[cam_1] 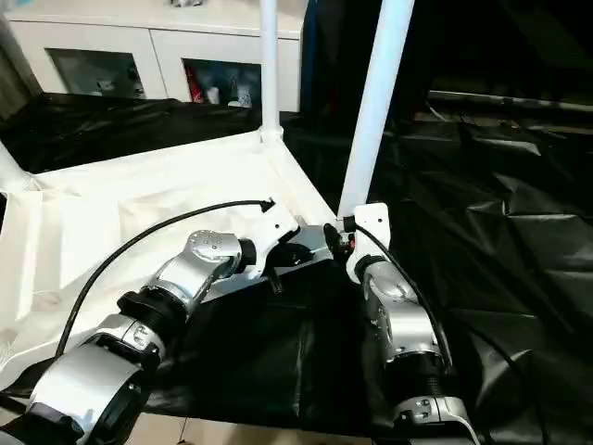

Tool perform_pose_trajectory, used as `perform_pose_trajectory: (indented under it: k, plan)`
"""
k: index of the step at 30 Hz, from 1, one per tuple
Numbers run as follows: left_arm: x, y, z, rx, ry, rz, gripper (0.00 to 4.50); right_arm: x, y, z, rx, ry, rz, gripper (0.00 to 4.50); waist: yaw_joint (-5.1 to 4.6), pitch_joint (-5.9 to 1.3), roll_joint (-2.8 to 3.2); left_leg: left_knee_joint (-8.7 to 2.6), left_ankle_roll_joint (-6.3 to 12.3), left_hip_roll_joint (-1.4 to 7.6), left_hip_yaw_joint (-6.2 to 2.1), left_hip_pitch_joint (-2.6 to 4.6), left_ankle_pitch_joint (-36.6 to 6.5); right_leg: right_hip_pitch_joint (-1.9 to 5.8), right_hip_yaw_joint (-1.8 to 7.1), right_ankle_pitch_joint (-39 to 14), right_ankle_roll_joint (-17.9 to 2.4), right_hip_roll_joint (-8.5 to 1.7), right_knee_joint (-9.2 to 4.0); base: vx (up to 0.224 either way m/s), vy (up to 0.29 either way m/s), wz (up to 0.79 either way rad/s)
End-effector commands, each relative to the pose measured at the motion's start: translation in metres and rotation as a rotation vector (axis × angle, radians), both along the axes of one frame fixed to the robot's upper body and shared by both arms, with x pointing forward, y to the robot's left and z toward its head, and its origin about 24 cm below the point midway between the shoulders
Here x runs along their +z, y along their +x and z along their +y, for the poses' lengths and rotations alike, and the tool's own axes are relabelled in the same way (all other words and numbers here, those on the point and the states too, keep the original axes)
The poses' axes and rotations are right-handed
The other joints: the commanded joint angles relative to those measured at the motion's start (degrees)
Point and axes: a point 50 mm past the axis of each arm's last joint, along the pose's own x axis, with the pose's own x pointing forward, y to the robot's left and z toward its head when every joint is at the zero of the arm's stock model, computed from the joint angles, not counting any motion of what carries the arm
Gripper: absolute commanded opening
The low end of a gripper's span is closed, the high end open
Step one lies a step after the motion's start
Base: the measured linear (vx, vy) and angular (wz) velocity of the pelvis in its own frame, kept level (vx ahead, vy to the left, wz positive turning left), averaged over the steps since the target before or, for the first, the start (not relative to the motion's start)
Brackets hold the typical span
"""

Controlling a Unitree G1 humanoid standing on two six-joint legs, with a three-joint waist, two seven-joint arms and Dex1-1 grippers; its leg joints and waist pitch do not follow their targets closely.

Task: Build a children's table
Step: Rotate leg to tighten

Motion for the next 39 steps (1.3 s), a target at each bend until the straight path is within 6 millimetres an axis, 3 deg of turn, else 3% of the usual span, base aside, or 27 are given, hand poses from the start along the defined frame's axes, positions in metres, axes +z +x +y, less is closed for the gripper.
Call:
perform_pose_trajectory:
  k: [1, 2, 4, 7, 8, 9, 10, 13, 14, 16, 20, 28, 35, 39]
  plan:
    - [-0.012, -0.015, -0.017, -0.106, 0.018, 0.041, 0.0, -0.007, -0.003, 0.026, 0.114, 0.043, 0.049, 3.28, -0.27, -2.25, -0.34, -4.17, 2.05, 1.1, -0.76, 0.07, -16.4, 2.13, 1.98, -18.0, -9.1, -2.49, -4.67, 0.0, 0.0, 0.0]
    - [-0.012, -0.014, -0.014, -0.102, 0.016, 0.041, 0.0, -0.004, -0.002, 0.023, 0.126, 0.031, 0.036, 3.38, -0.3, -2.29, -0.77, -4.14, 2.22, 1.14, -0.69, 0.01, -16.2, 2.14, 1.98, -17.1, -9.3, -2.45, -4.62, 0.0, 0.0, 0.0]
    - [-0.012, -0.013, -0.01, -0.097, 0.016, 0.04, 0.0, -0.002, -0.002, 0.018, 0.149, 0.021, 0.027, 3.38, -0.14, -2.35, -0.51, -4.07, 2.42, 1.18, -0.69, -0.01, -14.7, 2.24, 2.06, -14.9, -10.0, -2.56, -4.29, 0.0, 0.0, 0.0]
    - [-0.011, -0.009, -0.003, -0.081, 0.021, 0.035, 0.0, 0.003, -0.003, 0.009, 0.216, 0.022, 0.014, 3.38, -0.05, -2.41, -0.75, -3.79, 3.73, 1.08, -0.51, -0.16, -13.3, 2.54, 2.04, -12.3, -10.9, -2.56, -4.03, 0.0, 0.0, 0.0]
    - [-0.01, -0.008, 0.0, -0.075, 0.023, 0.03, 0.0, 0.007, -0.005, 0.002, 0.276, 0.03, 0.008, 3.38, -0.03, -2.44, -0.78, -3.75, 3.91, 1.08, -0.5, -0.2, -12.9, 2.57, 2.03, -12.1, -11.0, -2.57, -3.99, 0.0, 0.0, 0.0]
    - [-0.008, -0.005, 0.006, -0.075, 0.026, 0.018, 0.0, 0.014, -0.012, -0.019, 0.378, -0.006, 0.005, 3.38, 0.3, -2.51, -0.88, -3.59, 4.87, 1.12, -0.48, -0.13, -11.9, 2.86, 1.98, -11.4, -11.0, -2.59, -3.97, 0.0, 0.0, 0.0]
    - [-0.008, -0.005, 0.006, -0.075, 0.026, 0.017, 0.0, 0.015, -0.013, -0.021, 0.388, -0.009, 0.004, 3.38, 0.62, -2.62, -0.91, -3.4, 5.35, 1.18, -0.39, 0.11, -11.5, 2.85, 2.01, -10.2, -11.3, -2.54, -3.9, 0.0, 0.0, 0.0]
    - [-0.007, -0.004, 0.01, -0.085, 0.02, 0.012, 0.0, 0.026, -0.022, -0.05, 0.475, -0.022, 0.004, 3.38, 0.62, -2.67, -1.06, -3.16, 7.3, 1.18, -0.38, -0.52, -9.3, 3.21, 1.98, -6.0, -12.5, -2.59, -3.32, 0.0, 0.0, 0.0]
    - [-0.007, -0.004, 0.011, -0.089, 0.019, 0.013, 0.0, 0.029, -0.025, -0.056, 0.496, -0.027, 0.006, 3.38, 0.53, -2.6, -0.85, -3.17, 7.48, 1.24, -0.38, -0.48, -9.4, 3.09, 1.88, -6.8, -12.9, -2.64, -3.49, 0.0, 0.0, 0.0]
    - [-0.007, -0.004, 0.012, -0.094, 0.02, 0.013, 0.0, 0.034, -0.031, -0.067, 0.549, -0.037, 0.019, 3.38, 0.46, -2.54, -1.14, -3.13, 7.31, 1.26, -0.38, -0.35, -10.8, 3.11, 1.82, -9.2, -12.9, -2.54, -3.7, 0.0, 0.0, 0.0]
    - [-0.006, -0.003, 0.015, -0.103, 0.021, 0.014, 0.0, 0.041, -0.04, -0.081, 0.625, -0.035, 0.047, 3.38, 0.4, -2.47, -1.13, -3.2, 7.07, 1.25, -0.49, -0.47, -11.5, 3.05, 1.71, -12.0, -12.3, -2.52, -3.94, 0.0, 0.0, 0.0]
    - [-0.004, -0.004, 0.02, -0.148, 0.01, 0.008, 0.0, 0.049, -0.05, -0.083, 0.708, -0.008, 0.075, 3.38, 0.69, -2.46, -1.28, -3.16, 7.37, 1.36, -0.57, -0.52, -10.7, 2.86, 1.63, -13.4, -12.0, -2.63, -4.05, 0.0, 0.0, 0.0]
    - [-0.005, -0.009, 0.019, -0.201, -0.003, 0.026, 0.0, 0.047, -0.052, -0.073, 0.728, 0.011, 0.075, 3.38, 0.74, -2.41, -1.18, -3.16, 7.13, 1.4, -0.55, -0.52, -9.9, 2.83, 1.69, -11.0, -12.7, -2.64, -3.78, 0.0, 0.0, 0.0]
    - [-0.006, -0.012, 0.023, -0.254, 0.003, 0.053, 0.0, 0.045, -0.052, -0.077, 0.707, -0.011, 0.092, 3.38, 1.07, -2.44, -1.0, -3.14, 7.14, 1.48, -0.53, -0.43, -9.2, 2.85, 1.74, -8.9, -13.4, -2.66, -3.53, 0.0, 0.0, 0.0]
